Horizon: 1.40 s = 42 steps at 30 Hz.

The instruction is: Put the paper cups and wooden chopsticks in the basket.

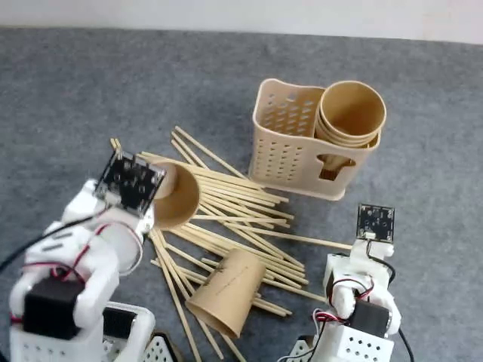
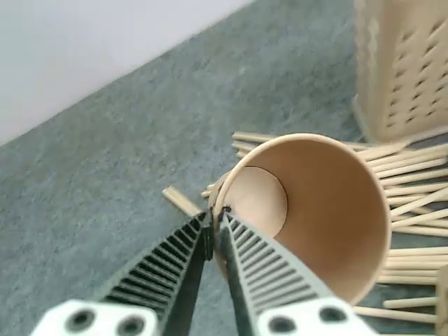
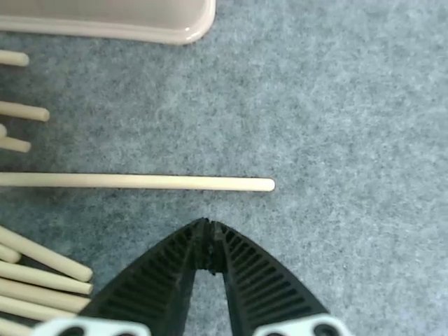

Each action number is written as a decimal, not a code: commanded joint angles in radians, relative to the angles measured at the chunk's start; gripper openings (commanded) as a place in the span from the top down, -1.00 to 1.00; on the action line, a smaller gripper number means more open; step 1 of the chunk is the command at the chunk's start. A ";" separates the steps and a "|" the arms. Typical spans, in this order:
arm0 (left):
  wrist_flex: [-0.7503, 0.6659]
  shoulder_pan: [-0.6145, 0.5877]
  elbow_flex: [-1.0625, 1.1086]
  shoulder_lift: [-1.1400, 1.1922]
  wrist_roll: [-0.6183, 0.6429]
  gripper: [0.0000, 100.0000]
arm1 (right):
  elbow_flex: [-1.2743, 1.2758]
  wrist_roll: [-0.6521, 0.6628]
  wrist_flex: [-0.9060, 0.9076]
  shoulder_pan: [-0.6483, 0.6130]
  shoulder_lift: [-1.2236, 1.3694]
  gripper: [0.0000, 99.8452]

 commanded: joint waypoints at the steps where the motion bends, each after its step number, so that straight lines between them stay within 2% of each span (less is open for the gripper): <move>1: 0.044 0.096 -0.274 0.176 0.084 0.99 | 0.120 0.002 -0.015 0.013 -0.012 0.99; 11: 0.094 0.275 -0.759 0.515 0.230 0.99 | 0.120 0.002 -0.013 0.015 -0.012 0.99; 17: 0.084 0.424 -0.895 0.653 0.256 0.99 | 0.120 0.002 -0.013 0.015 -0.012 0.99; 24: 0.074 0.510 -1.036 0.754 0.336 0.99 | 0.120 0.002 -0.013 0.015 -0.012 0.99; 31: -0.051 0.599 -1.072 0.835 0.356 0.99 | 0.120 0.002 -0.013 0.015 -0.012 0.99; 37: -0.201 0.607 -1.078 0.940 0.354 0.99 | 0.120 0.002 -0.013 0.015 -0.012 0.99; 42: -0.262 0.607 -1.079 1.003 0.354 0.99 | 0.120 0.002 -0.002 0.015 -0.012 0.99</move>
